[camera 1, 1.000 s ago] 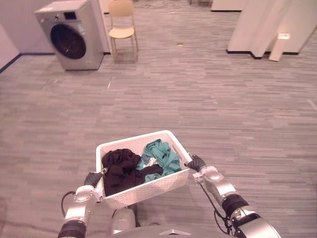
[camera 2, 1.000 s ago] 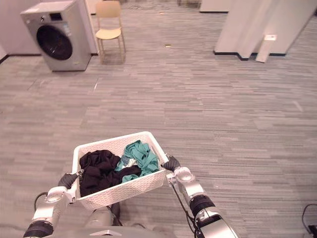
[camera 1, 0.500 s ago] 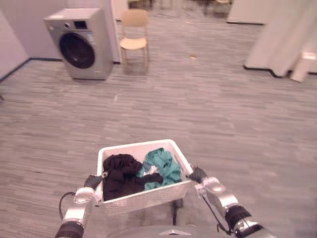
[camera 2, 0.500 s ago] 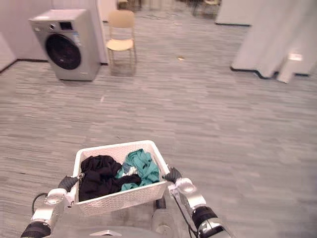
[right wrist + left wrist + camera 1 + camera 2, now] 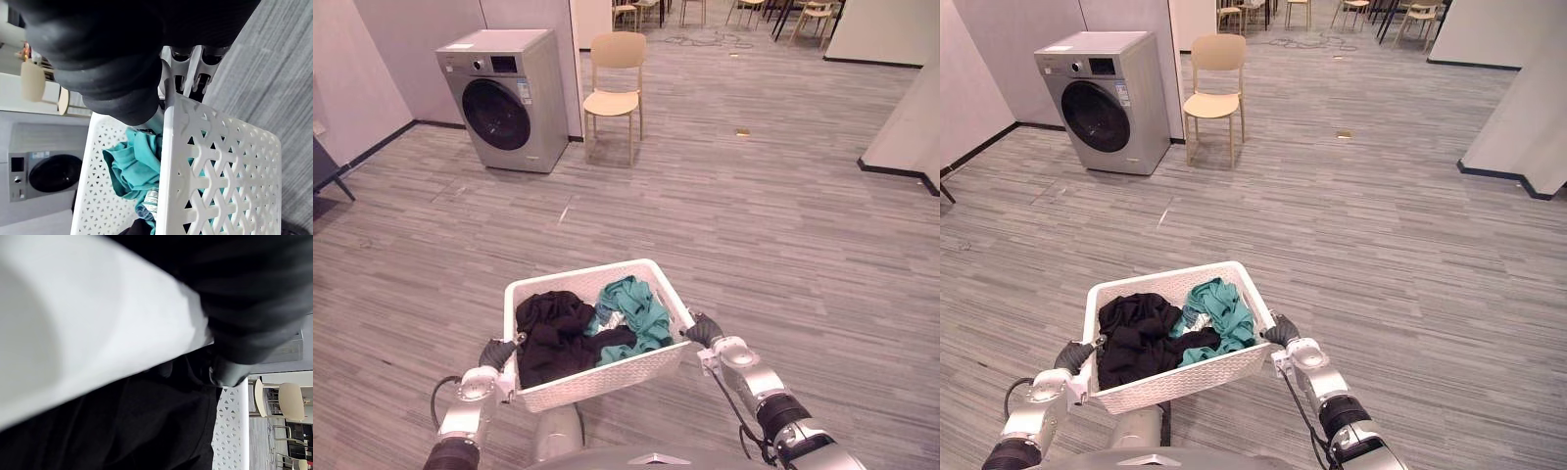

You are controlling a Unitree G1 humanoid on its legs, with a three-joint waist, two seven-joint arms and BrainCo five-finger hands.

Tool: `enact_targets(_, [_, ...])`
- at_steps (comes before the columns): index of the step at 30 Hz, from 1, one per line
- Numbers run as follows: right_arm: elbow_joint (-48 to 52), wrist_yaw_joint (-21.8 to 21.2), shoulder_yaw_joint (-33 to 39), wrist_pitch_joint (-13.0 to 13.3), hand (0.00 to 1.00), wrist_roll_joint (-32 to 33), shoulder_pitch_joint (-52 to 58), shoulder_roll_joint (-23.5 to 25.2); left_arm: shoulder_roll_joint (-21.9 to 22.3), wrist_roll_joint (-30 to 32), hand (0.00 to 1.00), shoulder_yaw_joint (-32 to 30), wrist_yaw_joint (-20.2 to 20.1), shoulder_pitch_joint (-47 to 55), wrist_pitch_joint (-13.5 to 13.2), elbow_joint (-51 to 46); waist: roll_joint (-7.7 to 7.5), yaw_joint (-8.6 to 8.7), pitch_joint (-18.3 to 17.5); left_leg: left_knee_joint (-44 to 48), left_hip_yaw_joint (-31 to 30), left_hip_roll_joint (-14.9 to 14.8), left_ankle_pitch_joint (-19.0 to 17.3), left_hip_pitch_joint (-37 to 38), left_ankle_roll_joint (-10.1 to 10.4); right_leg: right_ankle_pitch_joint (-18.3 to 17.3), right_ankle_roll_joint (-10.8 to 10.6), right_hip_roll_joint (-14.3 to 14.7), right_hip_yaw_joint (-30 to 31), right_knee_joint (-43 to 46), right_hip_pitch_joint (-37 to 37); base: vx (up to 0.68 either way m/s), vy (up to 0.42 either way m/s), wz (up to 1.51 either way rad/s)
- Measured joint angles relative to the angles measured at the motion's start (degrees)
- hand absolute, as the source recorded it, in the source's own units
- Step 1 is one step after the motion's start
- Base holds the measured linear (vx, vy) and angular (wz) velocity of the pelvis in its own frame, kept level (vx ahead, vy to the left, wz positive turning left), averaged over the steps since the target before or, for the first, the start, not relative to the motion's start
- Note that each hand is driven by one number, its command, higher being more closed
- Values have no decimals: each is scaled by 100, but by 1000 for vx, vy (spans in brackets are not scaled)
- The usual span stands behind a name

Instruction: Pick up the laundry basket with both hands and put the clothes into the washing machine.

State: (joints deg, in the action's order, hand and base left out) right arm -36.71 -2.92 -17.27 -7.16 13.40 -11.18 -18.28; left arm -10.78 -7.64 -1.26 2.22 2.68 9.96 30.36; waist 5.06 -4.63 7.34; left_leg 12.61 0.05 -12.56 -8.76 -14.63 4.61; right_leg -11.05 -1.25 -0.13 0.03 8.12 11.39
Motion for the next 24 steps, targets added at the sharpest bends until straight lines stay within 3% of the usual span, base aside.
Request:
enact_targets(1, [-1, 0, -4, 0, 100, -5, -24, 9, -1, 1, 100, -29, -1, -9, 3, 0, 13, 10, -10, 166, 110, -56, 118, -86, 96, -173, -21, -41, 40, 110, -55, 338, 351, -29])
enact_targets(3, [-24, -4, -5, -13, 100, -24, -55, 88, -46, 19, 100, -102, -1, -45, 12, 4, -202, -10, -121, 683, 566, 239, 498, -214, 114, -638, 107, -504, 228, 327, -46, 496, 446, -44])
enact_targets(4, [-44, -14, -20, -17, 100, -29, -35, 108, -16, 60, 100, -84, -6, -42, 25, 141, -334, 8, -193, 658, 767, 541, 645, 38, -37, -544, 280, -767, 243, 1344, -319, 507, 382, -43])
enact_targets(5, [-88, -13, -21, -18, 100, -30, -28, 122, -7, 61, 100, -81, -6, -55, 32, 242, -350, 32, -181, 629, 812, 648, 571, 195, -168, -307, 334, -884, 239, 2031, -574, 523, 380, -20])
enact_targets(6, [-187, -17, -34, -19, 100, -30, 0, 131, -2, 61, 100, -51, -10, -55, 44, 333, -407, 130, -129, 467, 850, 849, 462, 579, -312, 317, 522, -1012, 248, 2981, -903, 398, 330, 15])
enact_targets(7, [-287, -25, -47, -29, 100, -30, 36, 151, -26, 66, 100, 7, -19, -56, 61, 376, -451, 152, -76, 206, 883, 980, 396, 1019, -412, 1161, 551, -1061, 415, 3777, -1176, 485, 351, 25])
enact_targets(8, [-286, -26, -34, -31, 100, -28, 125, 166, -66, 79, 100, 75, -26, -63, 80, 411, -399, 202, -20, 64, 836, 1057, 313, 1338, -489, 1262, 366, -879, 668, 4737, -1544, 472, 312, 48])
enact_targets(9, [-258, -29, -9, -29, 100, -27, 199, 188, -113, 108, 100, 126, -24, -70, 81, 412, -390, 343, 35, 6, 649, 1069, 171, 1637, -593, 957, 21, -430, 710, 5659, -1972, 552, 308, 75])
enact_targets(10, [-228, -29, 7, -23, 100, -25, 263, 184, -153, 109, 100, 185, -25, -102, 82, 412, -384, 446, 42, -53, 489, 1078, 81, 1853, -684, 742, -104, -62, 633, 5807, -2374, 372, 195, 81])
enact_targets(12, [-106, -28, 87, -24, 100, -15, 342, 138, -225, 104, 100, 373, -15, -199, 85, 417, -446, 537, 73, -314, 397, 1229, 60, 2215, -709, 494, -274, 122, 414, 5258, -2929, 501, 178, 66])
enact_targets(14, [55, -33, 178, -24, 100, 3, 427, 63, -227, 103, 100, 476, -2, -286, 96, 417, -443, 666, 93, -610, 261, 1396, 57, 2554, -717, 377, -249, 83, 229, 4130, -3282, 636, 142, 66])
enact_targets(15, [98, -28, 206, -28, 100, 24, 433, 39, -254, 99, 100, 555, 13, -378, 108, 403, -422, 752, 107, -755, 188, 1458, 46, 2728, -729, 480, -189, 12, 112, 2856, -3304, 548, 65, 77])
enact_targets(16, [244, -28, 218, -32, 100, 36, 438, 16, -340, 98, 100, 611, 14, -463, 110, 361, -435, 820, 100, -970, 159, 1528, -29, 2894, -775, 814, -201, -94, -63, 1289, -3185, 552, 49, 69])
enact_targets(17, [304, -28, 234, -31, 100, 39, 436, 33, -397, 98, 100, 608, 14, -481, 119, 306, -470, 816, 102, -1103, 180, 1601, -77, 2970, -718, 984, -238, -167, -168, 576, -3155, 569, -7, 50])
enact_targets(18, [409, -27, 286, -31, 100, 41, 437, 73, -465, 98, 100, 591, 34, -489, 119, 138, -626, 799, 62, -1250, 242, 1705, -252, 3172, -696, 1111, -168, -282, -258, -37, -3162, 627, -69, 42])
enact_targets(19, [420, -22, 286, -34, 100, 43, 446, 84, -468, 99, 100, 597, 79, -487, 124, 119, -593, 824, 48, -1251, 160, 1683, -523, 3423, -631, 1117, -40, -268, -255, 46, -3093, 843, -141, 59])
enact_targets(20, [419, -15, 289, -50, 100, 48, 514, 110, -472, 105, 100, 606, 86, -474, 167, 131, -574, 826, -30, -936, 60, 1658, -710, 3568, -572, 1195, 48, -224, -212, 299, -2917, 767, -154, 58])
enact_targets(21, [411, -4, 296, -58, 100, 50, 513, 121, -456, 107, 100, 615, 112, -483, 176, 134, -571, 829, -33, -371, 74, 1633, -893, 3411, -499, 1506, 145, -224, -194, 495, -2929, 623, -152, 53])
enact_targets(22, [412, 20, 304, -58, 100, 50, 517, 121, -443, 107, 100, 640, 130, -484, 183, 134, -549, 868, -29, 385, 125, 1565, -1055, 3152, -361, 1565, 187, -234, -236, 722, -2904, 666, -269, 69])
enact_targets(23, [414, 54, 313, -61, 100, 50, 516, 72, -366, 106, 100, 660, 134, -487, 212, 139, -374, 996, -5, 2297, 277, 1235, -1040, 2524, -161, 1438, 212, -176, -480, 992, -2651, 635, -289, 84])
enact_targets(24, [438, 69, 317, -93, 100, 48, 505, -4, -290, 101, 100, 677, 132, -485, 229, 163, -130, 1020, -7, 4093, 337, 765, -565, 1929, -13, 1225, 312, 90, -602, 1021, -2258, 756, -333, 45])
